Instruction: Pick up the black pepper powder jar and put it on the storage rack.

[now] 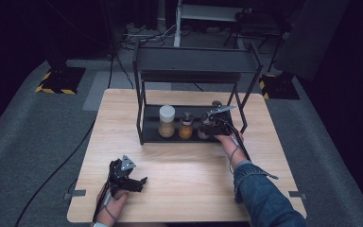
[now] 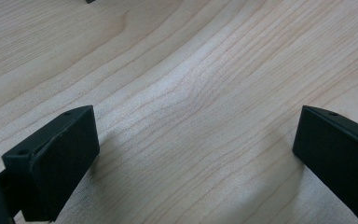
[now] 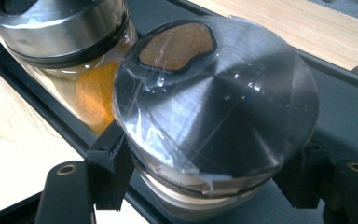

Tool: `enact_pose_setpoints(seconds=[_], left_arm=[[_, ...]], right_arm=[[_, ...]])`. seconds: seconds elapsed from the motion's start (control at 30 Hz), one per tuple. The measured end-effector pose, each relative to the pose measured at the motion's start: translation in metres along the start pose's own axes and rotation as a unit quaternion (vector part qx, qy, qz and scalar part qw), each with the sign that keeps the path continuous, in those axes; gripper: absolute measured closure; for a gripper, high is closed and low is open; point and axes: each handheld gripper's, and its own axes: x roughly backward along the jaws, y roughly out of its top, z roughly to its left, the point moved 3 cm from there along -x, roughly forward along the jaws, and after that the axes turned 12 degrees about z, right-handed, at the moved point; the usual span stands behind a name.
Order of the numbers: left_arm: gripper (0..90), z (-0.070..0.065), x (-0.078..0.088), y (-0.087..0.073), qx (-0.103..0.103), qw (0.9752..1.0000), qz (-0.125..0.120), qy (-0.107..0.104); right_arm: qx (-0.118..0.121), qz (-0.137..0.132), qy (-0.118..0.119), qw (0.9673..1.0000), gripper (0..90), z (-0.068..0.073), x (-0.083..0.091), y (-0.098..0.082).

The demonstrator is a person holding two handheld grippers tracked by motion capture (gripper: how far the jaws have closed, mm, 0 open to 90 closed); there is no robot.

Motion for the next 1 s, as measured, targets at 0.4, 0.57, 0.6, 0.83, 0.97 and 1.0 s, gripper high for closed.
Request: enact_pose_setpoints(seconds=[0.4,0.57,0.6,0.83,0.97,1.0], left_arm=[[0.0,0.000,0.000,0.000,0.000,1.0000,0.000,0.000],[0.0,0.000,0.000,0.000,0.000,1.0000,0.000,0.000],[0.0,0.000,0.000,0.000,0.000,1.0000,0.000,0.000],[0.0,0.000,0.000,0.000,0.000,1.0000,0.000,0.001],[0.0,0.000,0.000,0.000,0.000,1.0000,0.000,0.001],[0.0,0.000,0.000,0.000,-0.001,1.0000,0.000,0.001]], right_arm=[[0.003,-0.032,-0.008,0.9995,4.2,0.004,0.033,-0.007],[0.008,-0.043,-0.016,0.9989,3.7,0.010,0.053,-0.017],[0.007,-0.046,-0.016,0.9988,3.8,0.011,0.056,-0.020],[0.010,-0.056,-0.011,0.9983,3.7,0.017,0.079,-0.042],[0.014,-0.056,-0.011,0.9983,3.7,0.020,0.091,-0.055],[0.014,-0.056,-0.009,0.9983,3.7,0.020,0.094,-0.059]])
